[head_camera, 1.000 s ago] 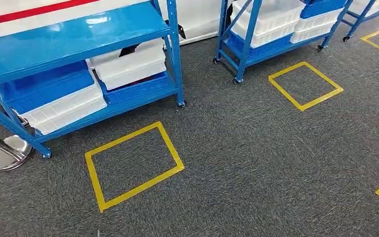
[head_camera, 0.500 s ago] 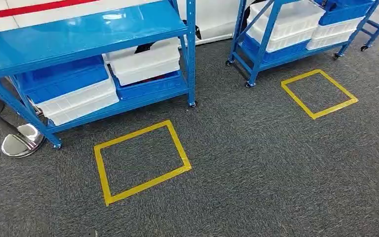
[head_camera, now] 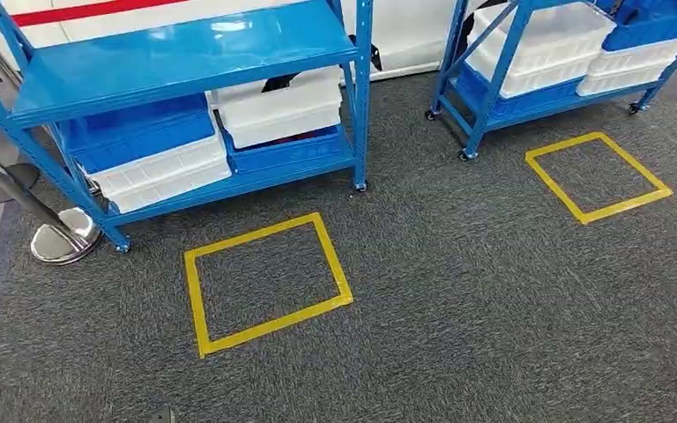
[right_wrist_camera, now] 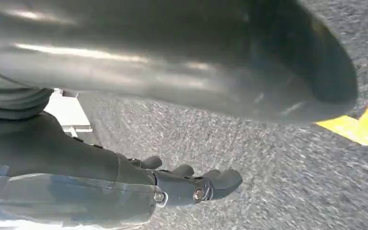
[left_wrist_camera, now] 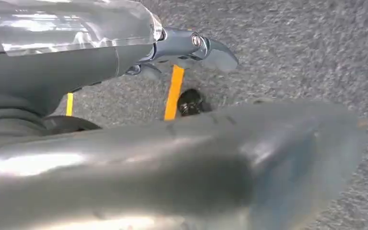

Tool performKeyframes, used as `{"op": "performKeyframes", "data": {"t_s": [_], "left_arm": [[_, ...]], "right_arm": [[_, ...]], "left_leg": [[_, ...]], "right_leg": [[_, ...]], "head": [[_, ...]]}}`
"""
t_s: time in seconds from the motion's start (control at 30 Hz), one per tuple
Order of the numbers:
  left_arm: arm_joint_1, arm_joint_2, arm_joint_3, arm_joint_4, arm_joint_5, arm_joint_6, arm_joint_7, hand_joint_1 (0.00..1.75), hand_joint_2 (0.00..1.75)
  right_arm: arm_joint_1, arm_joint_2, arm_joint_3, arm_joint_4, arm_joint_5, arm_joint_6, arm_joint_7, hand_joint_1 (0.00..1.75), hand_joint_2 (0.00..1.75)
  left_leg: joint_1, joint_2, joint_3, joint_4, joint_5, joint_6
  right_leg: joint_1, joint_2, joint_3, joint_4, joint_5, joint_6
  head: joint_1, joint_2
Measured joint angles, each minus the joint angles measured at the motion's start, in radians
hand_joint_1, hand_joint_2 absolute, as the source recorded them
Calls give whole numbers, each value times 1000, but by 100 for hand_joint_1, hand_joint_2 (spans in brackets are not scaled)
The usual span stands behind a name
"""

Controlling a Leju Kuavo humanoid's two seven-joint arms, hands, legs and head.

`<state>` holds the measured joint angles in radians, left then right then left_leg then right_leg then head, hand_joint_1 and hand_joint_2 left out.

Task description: Take the parts from the cabinet and place them on the table.

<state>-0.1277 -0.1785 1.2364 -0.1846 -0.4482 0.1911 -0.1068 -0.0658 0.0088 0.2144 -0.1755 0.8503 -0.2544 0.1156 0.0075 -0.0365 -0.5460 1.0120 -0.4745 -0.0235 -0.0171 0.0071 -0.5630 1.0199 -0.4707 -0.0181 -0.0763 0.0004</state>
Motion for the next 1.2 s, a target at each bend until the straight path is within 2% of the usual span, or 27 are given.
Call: {"op": "performKeyframes", "data": {"t_s": [0.03, 0.1, 0.13, 0.17, 0.2, 0.23, 0.27, 0.3, 0.33, 0.4, 0.47, 0.5, 0.53, 0.57, 0.6, 0.63, 0.67, 0.7, 0.73, 0.77, 0.8, 0.83, 0.87, 0.93, 1.13, 1.17, 1.2], "left_arm": [[-2, 0, 0, 0, 0, 1, 1, 0, 0], [-6, 0, 0, 0, 0, 2, 4, 0, 0], [-6, 0, 0, 0, 0, 2, 6, 0, 0], [-5, 0, 0, 0, 0, 4, 6, 0, 0], [-5, 0, 0, 0, 0, 6, 8, 0, 0], [-4, 0, 0, 0, 0, 8, 8, 0, 0], [-5, 0, 0, 0, 0, 8, 8, 0, 0], [-7, 0, 0, 0, 0, 8, 8, 0, 0], [-9, 2, 0, 0, 0, 7, 8, 0, 0], [-12, 2, 0, 0, 1, 6, 8, 0, 0], [-7, 2, 0, 0, 2, 5, 8, 0, 0], [-5, 2, 1, 0, 2, 4, 8, 0, 0], [-6, 1, 1, 0, 1, 4, 8, 0, 0], [-7, 2, 1, 0, 2, 4, 8, 0, 0], [-7, 1, 1, 0, 4, 1, 8, 0, 0], [-5, 1, 1, 0, 6, 0, 6, 0, 0], [-1, 2, 3, 0, 10, -2, 5, 0, 0], [3, 2, 6, 0, 16, -3, 2, 0, 0], [6, 2, 8, 0, 22, -3, -1, 0, 0], [7, 1, 9, 0, 21, -4, -3, 0, 0], [9, 1, 9, 0, 21, -4, -6, 0, 0], [10, 1, 9, 0, 19, -5, -8, 0, 0], [9, 1, 9, 0, 18, -5, -10, 0, 0], [10, 1, 9, 0, 18, -5, -11, 0, 0], [11, 1, 9, 0, 18, -5, -11, 0, 0], [11, 2, 9, 0, 18, -5, -11, 0, 0], [12, 2, 9, 0, 18, -5, -12, 0, 0]], "right_arm": [[3, 0, 0, 0, -2, -1, 0, 0, 0], [8, 0, -1, 0, -6, -6, 0, 0, 0], [11, 0, -1, 0, -8, -8, 0, 0, 0], [12, -1, -2, 0, -10, -10, 0, 0, 0], [13, -1, -2, 0, -10, -10, -2, 0, 0], [13, -1, -2, 0, -10, -11, -3, 0, 0], [13, -1, -2, 0, -10, -11, -4, 0, 0], [13, 0, -2, 0, -10, -11, -5, 0, 0], [13, 2, -2, 0, -10, -12, -6, 0, 0], [14, 2, -2, 0, -10, -13, -8, 0, 0], [13, 2, -2, 0, -10, -14, -8, 0, 0], [13, 2, -2, 0, -10, -14, -8, 0, 0], [13, 0, -2, 0, -10, -15, -8, 0, 0], [14, 0, -2, 0, -9, -15, -9, 0, 0], [16, 0, -2, 0, -8, -14, -11, 0, 0], [17, 1, -2, 0, -3, -14, -11, 0, 0], [17, 1, -1, 0, 1, -13, -12, 0, 0], [17, 1, -1, 0, 5, -12, -12, 0, 0], [17, 1, -1, 0, 8, -10, -11, 0, 0], [17, 0, -1, 0, 9, -9, -11, 0, 0], [19, 0, -1, 0, 9, -9, -11, 0, 0], [21, 0, -1, 0, 9, -9, -11, 0, 0], [21, 0, -1, 1, 9, -10, -11, 0, 0], [19, 1, -1, 1, 7, -14, -11, 0, 0], [19, 1, -1, 1, 7, -15, -11, 0, 0], [18, 4, -1, 1, 6, -16, -11, 0, 0], [17, 5, -1, 1, 5, -16, -11, 0, 0]], "left_leg": [[-1, 15, -17, 37, -28, -3], [3, 23, -87, 190, -108, -10], [4, 24, -122, 266, -138, -12], [4, 26, -144, 314, -146, -13], [4, 27, -139, 303, -126, -13], [4, 29, -106, 238, -84, -9], [3, 33, -62, 150, -39, -5], [2, 46, -12, 55, 1, 4], [-5, 71, 15, -5, -5, 12], [-11, 64, 9, -10, -2, 17], [-14, 55, 8, -15, 2, 28], [0, 51, 20, -30, 15, 36], [-1, 48, 20, -35, 18, 40], [-1, 45, 17, -35, 22, 45], [-2, 42, 15, -34, 22, 46], [-3, 38, 13, -34, 22, 46], [-3, 34, 12, -33, 22, 46], [-3, 29, 13, -32, 22, 45], [-3, 23, 14, -30, 21, 44], [-2, 15, 15, -27, 19, 42], [-1, 7, 15, -22, 16, 36], [0, 3, 11, -18, 13, 32], [-8, -3, 4, -6, 8, 24], [-6, -8, 2, -10, 10, 15], [-4, -11, 2, -11, 11, 10], [-2, -14, 0, -9, 7, 1], [-1, -1, -1, 4, -2, -2]], "right_leg": [[0, -5, 0, -1, -1, -7], [3, -17, -1, 0, -2, -11], [5, -23, -2, 0, -3, -12], [6, -28, -3, 1, -3, -12], [7, -32, -2, 2, -3, -12], [8, -35, -1, 3, -3, -12], [9, -38, 1, 3, -4, -11], [10, -41, 4, 3, -5, -10], [13, -45, 5, 3, -6, -7], [13, -52, 3, 4, -6, 7], [11, -61, 7, -1, -3, 18], [12, -57, 6, 6, -9, 26], [10, -33, -3, 30, -30, 30], [9, -19, -32, 90, -74, 32], [7, -14, -71, 173, -118, 34], [5, -13, -108, 251, -148, 37], [4, -12, -132, 299, -159, 39], [3, -13, -134, 302, -145, 40], [1, -12, -116, 260, -109, 40], [0, -11, -81, 187, -64, 40], [-3, -3, -32, 84, -12, 38], [-6, 21, -7, 21, -1, 35], [-1, 27, -3, 9, -8, 32], [0, 21, -6, 13, -8, 25], [4, 18, -5, 13, -8, 20], [-2, 9, -2, 5, -3, 9], [-3, 3, 0, 2, -2, 3]], "head": [[0, 0], [0, 0], [0, 0], [0, 0], [0, 0], [0, 0], [0, 0], [0, 0], [0, 0], [0, 0], [0, 0], [0, 0], [0, 0], [0, 0], [0, 0], [0, 0], [0, 0], [0, 0], [0, 0], [0, 0], [0, 0], [0, 0], [0, 0], [0, 0], [0, 0], [0, 0], [0, 0]]}}
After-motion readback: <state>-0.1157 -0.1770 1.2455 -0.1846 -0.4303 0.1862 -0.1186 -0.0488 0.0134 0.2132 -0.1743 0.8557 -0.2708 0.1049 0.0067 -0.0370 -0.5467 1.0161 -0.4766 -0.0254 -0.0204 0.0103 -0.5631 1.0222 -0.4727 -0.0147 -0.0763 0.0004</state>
